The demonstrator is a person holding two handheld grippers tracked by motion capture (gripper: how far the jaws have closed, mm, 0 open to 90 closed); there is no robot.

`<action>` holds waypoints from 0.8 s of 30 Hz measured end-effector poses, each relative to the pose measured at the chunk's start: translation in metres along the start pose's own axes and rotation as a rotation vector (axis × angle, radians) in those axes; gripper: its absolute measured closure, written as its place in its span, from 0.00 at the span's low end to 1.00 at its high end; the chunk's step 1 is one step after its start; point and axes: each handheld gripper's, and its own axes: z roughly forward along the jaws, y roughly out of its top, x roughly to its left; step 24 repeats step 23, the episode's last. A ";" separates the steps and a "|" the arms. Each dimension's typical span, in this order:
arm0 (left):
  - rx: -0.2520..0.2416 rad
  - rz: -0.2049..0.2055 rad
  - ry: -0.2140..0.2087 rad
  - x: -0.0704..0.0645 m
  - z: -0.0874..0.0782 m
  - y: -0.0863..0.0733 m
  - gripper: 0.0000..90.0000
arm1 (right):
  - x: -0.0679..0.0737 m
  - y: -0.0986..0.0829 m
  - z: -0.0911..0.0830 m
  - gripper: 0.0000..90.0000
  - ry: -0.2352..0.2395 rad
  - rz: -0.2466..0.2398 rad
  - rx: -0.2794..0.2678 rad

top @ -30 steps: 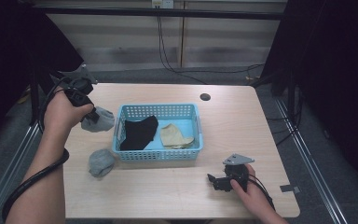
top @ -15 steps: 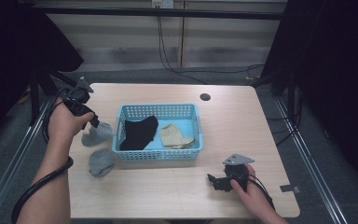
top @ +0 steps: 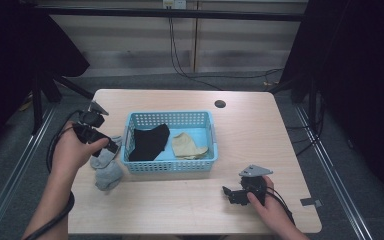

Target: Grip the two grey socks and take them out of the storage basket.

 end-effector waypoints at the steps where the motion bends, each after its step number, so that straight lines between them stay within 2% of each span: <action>1: 0.003 0.004 -0.002 -0.005 0.003 -0.005 0.37 | 0.000 0.000 0.000 0.10 0.000 0.000 0.000; 4: 0.004 0.031 -0.020 -0.019 0.013 -0.019 0.37 | 0.000 0.000 0.000 0.10 0.002 -0.006 0.002; 7: -0.002 0.037 -0.030 -0.030 0.021 -0.032 0.36 | 0.000 0.000 0.000 0.10 0.002 -0.006 0.003; 10: -0.003 0.048 -0.075 -0.039 0.031 -0.044 0.36 | 0.000 0.000 0.000 0.10 0.002 -0.006 0.002; 16: -0.017 0.081 -0.121 -0.058 0.054 -0.061 0.36 | 0.000 0.000 0.000 0.10 0.002 -0.006 0.002; 17: -0.017 0.081 -0.121 -0.058 0.054 -0.061 0.36 | 0.000 0.000 0.000 0.10 0.002 -0.006 0.002; 19: 0.013 0.101 -0.120 -0.060 0.058 -0.062 0.35 | 0.000 0.000 0.000 0.10 0.001 -0.006 0.002; 21: -0.015 0.090 -0.112 -0.059 0.056 -0.062 0.34 | 0.000 0.000 0.000 0.10 0.002 -0.006 0.002; 24: -0.024 0.086 -0.114 -0.058 0.055 -0.062 0.34 | 0.000 0.000 0.000 0.10 0.001 -0.007 0.004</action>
